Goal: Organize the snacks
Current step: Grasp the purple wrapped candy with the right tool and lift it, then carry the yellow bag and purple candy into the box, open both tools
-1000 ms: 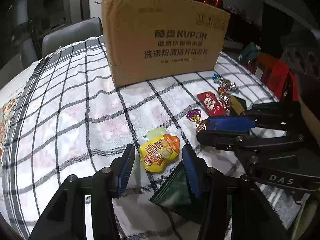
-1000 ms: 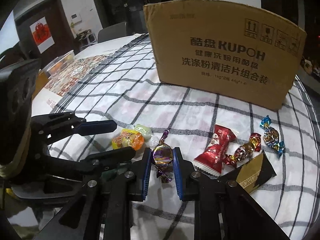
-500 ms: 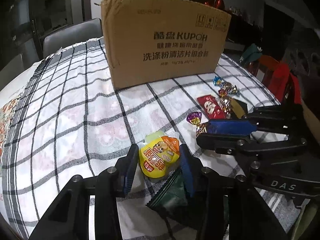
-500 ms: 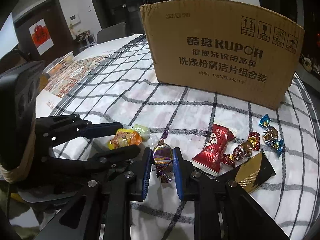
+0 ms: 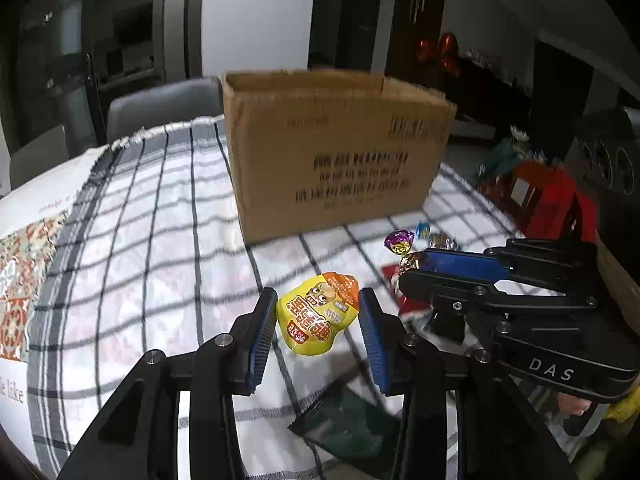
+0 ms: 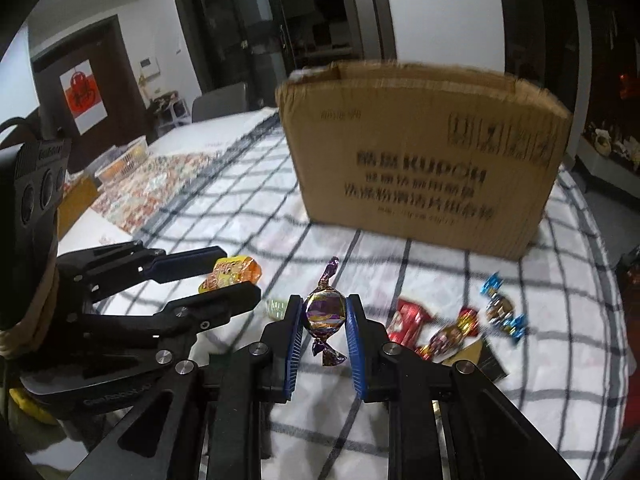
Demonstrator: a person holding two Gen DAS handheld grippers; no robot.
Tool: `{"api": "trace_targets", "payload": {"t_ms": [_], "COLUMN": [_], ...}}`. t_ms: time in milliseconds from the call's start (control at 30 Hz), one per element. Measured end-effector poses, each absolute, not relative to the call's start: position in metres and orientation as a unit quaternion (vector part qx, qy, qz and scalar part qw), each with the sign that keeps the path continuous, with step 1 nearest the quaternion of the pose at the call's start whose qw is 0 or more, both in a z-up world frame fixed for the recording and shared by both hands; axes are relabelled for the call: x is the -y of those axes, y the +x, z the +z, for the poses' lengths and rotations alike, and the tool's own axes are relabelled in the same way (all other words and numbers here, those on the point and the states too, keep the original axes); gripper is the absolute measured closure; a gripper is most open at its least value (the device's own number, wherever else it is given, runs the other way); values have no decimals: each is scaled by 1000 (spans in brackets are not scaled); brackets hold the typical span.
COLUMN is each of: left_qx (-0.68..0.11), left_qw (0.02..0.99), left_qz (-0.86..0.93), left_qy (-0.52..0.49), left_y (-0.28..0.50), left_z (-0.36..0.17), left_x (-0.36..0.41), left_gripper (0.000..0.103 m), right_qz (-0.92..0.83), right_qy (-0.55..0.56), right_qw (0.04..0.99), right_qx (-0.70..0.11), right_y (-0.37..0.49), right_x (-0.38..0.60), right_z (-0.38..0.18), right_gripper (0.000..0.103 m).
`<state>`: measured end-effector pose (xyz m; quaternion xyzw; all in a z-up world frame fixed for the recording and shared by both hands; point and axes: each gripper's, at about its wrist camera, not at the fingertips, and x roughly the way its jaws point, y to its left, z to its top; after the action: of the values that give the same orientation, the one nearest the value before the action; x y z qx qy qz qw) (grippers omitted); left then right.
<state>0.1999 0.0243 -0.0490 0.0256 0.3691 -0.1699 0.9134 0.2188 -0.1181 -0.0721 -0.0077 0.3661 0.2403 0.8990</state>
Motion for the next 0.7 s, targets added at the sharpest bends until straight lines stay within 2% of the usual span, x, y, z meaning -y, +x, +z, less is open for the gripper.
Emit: {"api": "trace_targets", "payload": {"t_ms": [700], "left_qx": [-246], "left_qw": [953], "left_qz": [-172], "left_qy": [28], "left_y": [231], "left_z": [66], "left_x": [-6], "left_gripper": [62], "right_qz": [198], "right_qy": [16], "right_qw": [949], "right_qx": [-244], "right_y": [240], "right_x": [153], "right_z": [36], "right_gripper": [80]}}
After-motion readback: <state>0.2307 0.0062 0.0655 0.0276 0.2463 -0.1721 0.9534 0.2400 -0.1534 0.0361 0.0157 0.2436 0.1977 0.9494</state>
